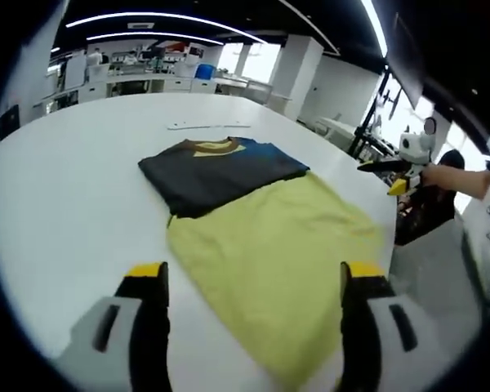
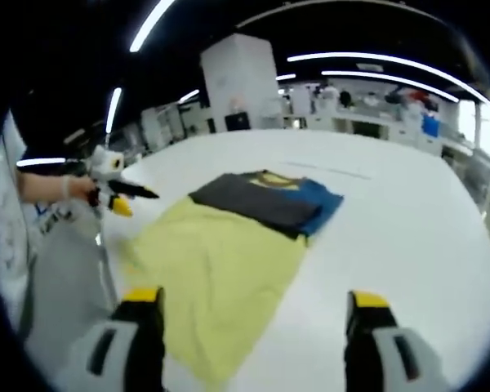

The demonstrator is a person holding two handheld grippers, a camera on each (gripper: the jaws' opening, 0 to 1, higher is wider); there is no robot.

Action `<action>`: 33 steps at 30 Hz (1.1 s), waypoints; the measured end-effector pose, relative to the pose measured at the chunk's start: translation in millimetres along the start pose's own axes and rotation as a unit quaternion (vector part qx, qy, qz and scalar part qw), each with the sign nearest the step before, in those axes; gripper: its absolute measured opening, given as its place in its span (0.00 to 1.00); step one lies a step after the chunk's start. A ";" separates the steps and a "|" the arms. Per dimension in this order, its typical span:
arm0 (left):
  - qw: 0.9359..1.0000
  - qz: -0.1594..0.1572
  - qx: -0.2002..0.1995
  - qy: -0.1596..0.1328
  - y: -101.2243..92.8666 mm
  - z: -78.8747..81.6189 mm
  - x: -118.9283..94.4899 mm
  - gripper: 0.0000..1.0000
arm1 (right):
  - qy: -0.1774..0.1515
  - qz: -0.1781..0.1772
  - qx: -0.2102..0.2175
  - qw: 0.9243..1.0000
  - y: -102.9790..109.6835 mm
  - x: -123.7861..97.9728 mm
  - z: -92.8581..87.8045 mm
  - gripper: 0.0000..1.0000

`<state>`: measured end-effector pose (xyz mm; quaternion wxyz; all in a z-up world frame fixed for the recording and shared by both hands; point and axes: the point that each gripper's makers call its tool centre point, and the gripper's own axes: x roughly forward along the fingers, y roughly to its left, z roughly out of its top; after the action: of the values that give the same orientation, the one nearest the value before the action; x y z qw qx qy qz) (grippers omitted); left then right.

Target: Fold the garment on the visible template until the final outline fits inside the template.

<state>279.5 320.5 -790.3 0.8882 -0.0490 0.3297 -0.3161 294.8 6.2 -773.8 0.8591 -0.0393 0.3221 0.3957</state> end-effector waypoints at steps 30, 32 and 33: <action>0.987 -0.005 -0.129 0.095 -20.2 -81.1 -39.9 0.35 | 0.083 0.024 0.073 0.994 34.8 -12.6 -78.5 0.58; 0.986 -0.001 -0.135 0.100 -17.2 -87.8 -41.2 0.33 | 0.087 0.026 0.079 0.993 35.5 -12.6 -81.7 0.54; 0.985 0.000 -0.137 0.102 -18.2 -89.5 -42.4 0.33 | 0.088 0.027 0.078 0.993 36.3 -12.8 -83.3 0.52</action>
<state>189.9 342.0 -831.0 0.8349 -0.1378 0.4587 -0.2712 219.6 -4.2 -825.3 0.8166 0.0014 0.4274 0.3879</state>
